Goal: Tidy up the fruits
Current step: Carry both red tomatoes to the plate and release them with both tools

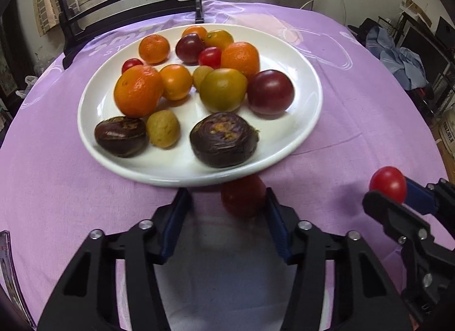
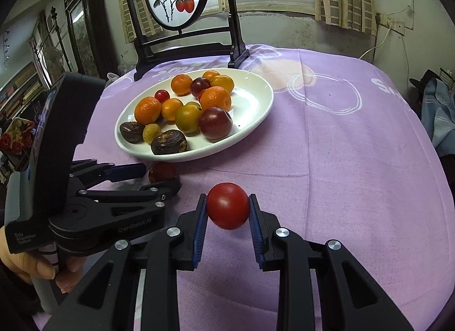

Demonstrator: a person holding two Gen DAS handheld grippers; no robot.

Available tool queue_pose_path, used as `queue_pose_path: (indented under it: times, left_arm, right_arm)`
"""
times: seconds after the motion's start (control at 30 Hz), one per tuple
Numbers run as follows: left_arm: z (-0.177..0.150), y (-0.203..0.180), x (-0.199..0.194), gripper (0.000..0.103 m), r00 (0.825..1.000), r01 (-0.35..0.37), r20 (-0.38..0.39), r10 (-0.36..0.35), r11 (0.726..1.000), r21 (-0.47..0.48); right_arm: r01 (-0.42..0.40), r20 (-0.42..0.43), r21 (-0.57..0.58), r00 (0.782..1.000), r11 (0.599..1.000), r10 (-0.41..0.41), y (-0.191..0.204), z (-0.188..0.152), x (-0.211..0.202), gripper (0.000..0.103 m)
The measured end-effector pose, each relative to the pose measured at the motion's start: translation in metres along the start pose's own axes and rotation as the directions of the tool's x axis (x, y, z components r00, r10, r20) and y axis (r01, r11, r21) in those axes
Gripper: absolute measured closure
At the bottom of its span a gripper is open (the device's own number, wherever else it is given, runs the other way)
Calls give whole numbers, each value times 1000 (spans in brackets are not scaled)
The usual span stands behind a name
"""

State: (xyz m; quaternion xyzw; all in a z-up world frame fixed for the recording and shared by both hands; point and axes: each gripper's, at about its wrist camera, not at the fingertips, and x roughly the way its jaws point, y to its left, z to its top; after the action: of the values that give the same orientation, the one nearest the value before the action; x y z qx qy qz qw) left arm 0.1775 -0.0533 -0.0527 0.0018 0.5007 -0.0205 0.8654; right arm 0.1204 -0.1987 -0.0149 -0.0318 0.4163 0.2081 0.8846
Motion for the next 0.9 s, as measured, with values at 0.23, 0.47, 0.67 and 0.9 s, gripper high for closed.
queue_pose_path:
  times: [0.23, 0.47, 0.67, 0.9]
  left_arm:
    - [-14, 1, -23, 75, 995, 98, -7, -98, 995, 21]
    - [-9, 15, -74, 75, 987, 128, 94, -133, 990, 61]
    - [22, 36, -91, 75, 981, 84, 170, -90, 996, 41]
    - [58, 62, -69, 75, 984, 28, 179, -22, 999, -29]
  right_arm:
    - [-7, -1, -5, 1000, 1000, 7, 6, -1, 0, 74]
    - [-47, 42, -14, 998, 999, 48, 19, 16, -17, 74]
    - [-44, 110, -67, 993, 997, 51, 38, 56, -25, 74]
    - [-57, 120, -64, 991, 996, 64, 50, 87, 0, 74]
